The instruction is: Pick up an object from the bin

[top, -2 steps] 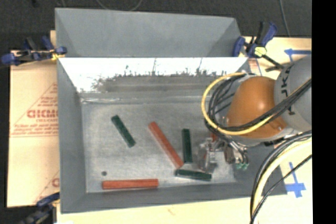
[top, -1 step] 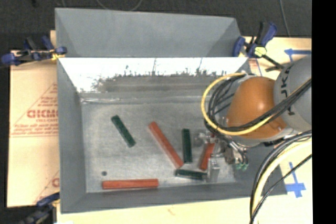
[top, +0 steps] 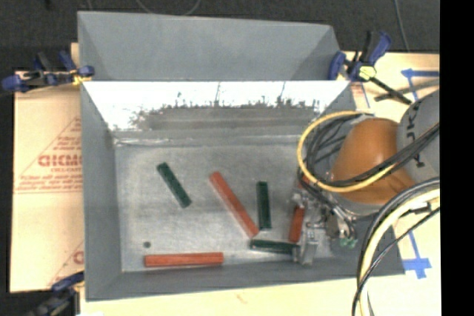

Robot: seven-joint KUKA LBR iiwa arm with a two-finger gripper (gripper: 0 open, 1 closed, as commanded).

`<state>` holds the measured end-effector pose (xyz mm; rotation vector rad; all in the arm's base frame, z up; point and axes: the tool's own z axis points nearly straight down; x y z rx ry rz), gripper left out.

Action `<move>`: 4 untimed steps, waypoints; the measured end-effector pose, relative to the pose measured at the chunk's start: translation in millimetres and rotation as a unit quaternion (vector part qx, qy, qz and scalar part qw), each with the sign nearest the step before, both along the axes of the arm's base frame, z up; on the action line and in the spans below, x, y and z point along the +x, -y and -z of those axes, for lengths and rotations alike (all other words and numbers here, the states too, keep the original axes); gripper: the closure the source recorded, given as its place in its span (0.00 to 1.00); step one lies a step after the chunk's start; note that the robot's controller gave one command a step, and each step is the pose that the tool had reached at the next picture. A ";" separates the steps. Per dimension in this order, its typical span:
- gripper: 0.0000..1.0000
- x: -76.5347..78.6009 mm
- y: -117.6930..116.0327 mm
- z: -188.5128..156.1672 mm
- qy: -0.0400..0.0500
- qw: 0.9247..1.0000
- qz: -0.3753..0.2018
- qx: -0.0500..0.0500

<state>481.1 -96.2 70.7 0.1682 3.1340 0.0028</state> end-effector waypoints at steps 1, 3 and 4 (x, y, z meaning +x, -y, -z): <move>0.00 -5.9 -14.4 -0.4 0.000 0.998 0.068 0.000; 0.00 19.1 -107.2 -1.8 0.001 0.991 0.134 0.001; 1.00 19.4 -103.4 -3.9 0.001 0.991 0.136 0.000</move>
Offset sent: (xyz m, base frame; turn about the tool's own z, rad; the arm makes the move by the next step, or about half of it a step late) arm -0.0079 0.0145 -0.0007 0.1408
